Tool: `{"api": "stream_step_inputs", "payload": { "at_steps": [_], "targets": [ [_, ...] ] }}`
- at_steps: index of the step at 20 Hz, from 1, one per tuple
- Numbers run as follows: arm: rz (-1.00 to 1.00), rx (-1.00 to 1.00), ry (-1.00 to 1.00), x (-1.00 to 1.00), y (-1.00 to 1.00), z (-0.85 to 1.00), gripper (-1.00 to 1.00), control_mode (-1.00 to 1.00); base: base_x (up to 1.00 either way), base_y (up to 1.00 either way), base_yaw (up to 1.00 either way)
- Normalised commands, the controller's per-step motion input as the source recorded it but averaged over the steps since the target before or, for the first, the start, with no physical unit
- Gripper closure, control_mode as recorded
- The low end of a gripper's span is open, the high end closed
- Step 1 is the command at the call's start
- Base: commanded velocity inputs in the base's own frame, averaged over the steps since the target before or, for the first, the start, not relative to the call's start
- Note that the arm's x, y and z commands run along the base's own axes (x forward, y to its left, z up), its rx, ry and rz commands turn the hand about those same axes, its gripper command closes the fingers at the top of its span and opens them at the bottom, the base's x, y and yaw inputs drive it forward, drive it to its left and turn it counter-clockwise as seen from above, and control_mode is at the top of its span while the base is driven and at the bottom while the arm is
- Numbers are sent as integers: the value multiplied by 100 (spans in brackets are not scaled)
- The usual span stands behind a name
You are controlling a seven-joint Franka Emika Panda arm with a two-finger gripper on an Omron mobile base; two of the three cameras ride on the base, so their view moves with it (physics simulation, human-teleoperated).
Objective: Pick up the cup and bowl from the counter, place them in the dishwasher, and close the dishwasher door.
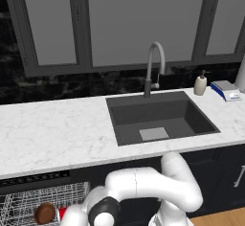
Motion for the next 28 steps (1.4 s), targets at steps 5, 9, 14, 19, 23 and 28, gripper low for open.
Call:
{"api": "stream_step_inputs", "payload": {
  "at_steps": [5,9,14,19,23,28],
  "targets": [
    [-3,1,-23,100,0,-74,-100,-100,0,0,0],
    [-5,1,-22,100,2,-81,-100,-100,0,0,0],
    [-15,0,-28,100,2,-12,-100,-100,0,0,0],
    [-25,1,-29,100,8,63,-100,-100,0,0,0],
    [-16,1,-18,100,13,31,-100,-100,0,0,0],
    [-10,0,-13,100,13,1,-100,-100,0,0,0]
  ]
}}
